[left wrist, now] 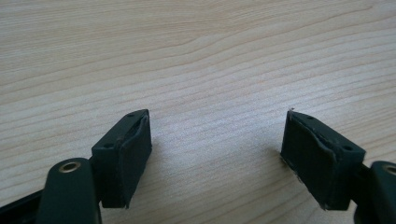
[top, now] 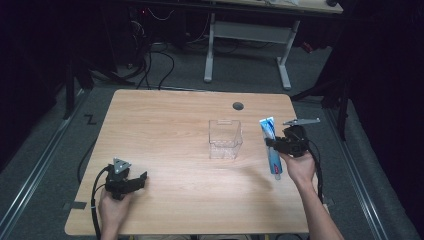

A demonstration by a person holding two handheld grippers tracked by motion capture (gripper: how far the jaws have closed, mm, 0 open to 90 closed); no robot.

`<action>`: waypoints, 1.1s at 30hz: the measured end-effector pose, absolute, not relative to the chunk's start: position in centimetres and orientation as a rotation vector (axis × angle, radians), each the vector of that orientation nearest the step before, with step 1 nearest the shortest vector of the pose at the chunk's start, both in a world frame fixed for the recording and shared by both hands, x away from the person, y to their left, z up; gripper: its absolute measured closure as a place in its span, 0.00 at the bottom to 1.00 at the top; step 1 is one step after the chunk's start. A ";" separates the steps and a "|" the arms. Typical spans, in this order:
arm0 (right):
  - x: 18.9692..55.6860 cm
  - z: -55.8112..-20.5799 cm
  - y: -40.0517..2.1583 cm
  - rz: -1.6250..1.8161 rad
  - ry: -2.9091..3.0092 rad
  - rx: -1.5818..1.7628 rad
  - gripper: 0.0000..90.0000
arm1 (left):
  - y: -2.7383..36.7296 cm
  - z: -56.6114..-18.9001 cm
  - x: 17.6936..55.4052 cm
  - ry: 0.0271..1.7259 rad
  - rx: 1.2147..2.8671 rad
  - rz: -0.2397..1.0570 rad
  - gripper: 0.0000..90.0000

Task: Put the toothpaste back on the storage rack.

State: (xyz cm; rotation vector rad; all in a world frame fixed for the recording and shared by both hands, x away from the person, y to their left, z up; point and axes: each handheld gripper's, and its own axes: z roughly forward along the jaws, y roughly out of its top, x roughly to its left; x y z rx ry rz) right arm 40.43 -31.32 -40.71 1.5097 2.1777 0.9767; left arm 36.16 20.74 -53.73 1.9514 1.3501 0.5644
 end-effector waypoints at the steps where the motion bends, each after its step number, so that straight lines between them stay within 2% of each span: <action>1: 40.4 -40.6 -31.3 0.983 2.175 1.506 0.80 | 20.7 -53.7 36.2 1.350 1.952 0.565 0.27; 33: 38.3 -37.8 -30.0 1.132 2.147 1.385 0.80 | 20.7 -53.7 36.2 1.349 1.955 0.567 0.27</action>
